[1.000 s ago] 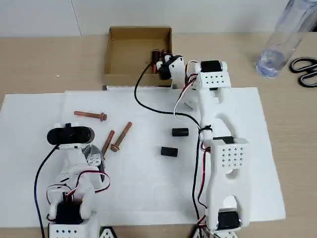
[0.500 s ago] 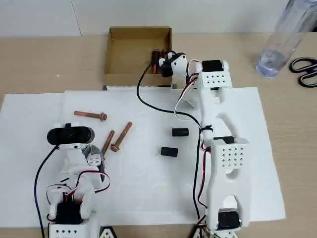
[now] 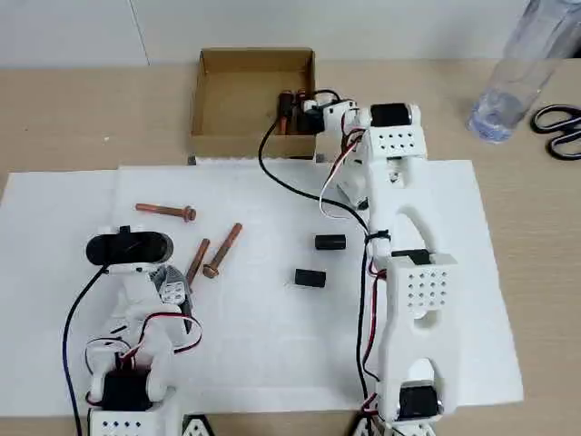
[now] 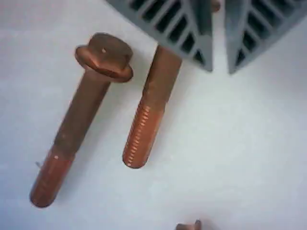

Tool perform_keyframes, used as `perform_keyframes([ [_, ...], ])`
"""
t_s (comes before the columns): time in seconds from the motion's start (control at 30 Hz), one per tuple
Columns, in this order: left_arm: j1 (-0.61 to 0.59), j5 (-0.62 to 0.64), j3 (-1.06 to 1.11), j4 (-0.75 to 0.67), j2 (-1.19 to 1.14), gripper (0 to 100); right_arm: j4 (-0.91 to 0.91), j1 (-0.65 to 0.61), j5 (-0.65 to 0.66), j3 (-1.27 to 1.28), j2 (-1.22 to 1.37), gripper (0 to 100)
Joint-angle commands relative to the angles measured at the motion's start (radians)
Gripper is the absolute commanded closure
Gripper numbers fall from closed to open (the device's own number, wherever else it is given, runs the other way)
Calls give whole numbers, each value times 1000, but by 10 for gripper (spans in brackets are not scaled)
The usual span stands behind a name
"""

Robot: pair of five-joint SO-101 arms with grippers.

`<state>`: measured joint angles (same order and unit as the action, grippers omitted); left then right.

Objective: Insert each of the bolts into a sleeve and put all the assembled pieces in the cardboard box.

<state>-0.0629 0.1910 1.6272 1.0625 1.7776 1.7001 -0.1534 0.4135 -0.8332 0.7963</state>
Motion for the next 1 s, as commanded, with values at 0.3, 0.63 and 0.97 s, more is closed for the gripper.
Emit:
perform_keyframes([
  [0.3,-8,-3,-5,-20,9,994,45,1,-339,97,-214,995],
  [0.63,-2,-2,-88,-23,5,991,39,5,-477,502,-486,996],
  [0.97,77,-3,-421,133,-215,992,28,188,-479,784,-618,996],
])
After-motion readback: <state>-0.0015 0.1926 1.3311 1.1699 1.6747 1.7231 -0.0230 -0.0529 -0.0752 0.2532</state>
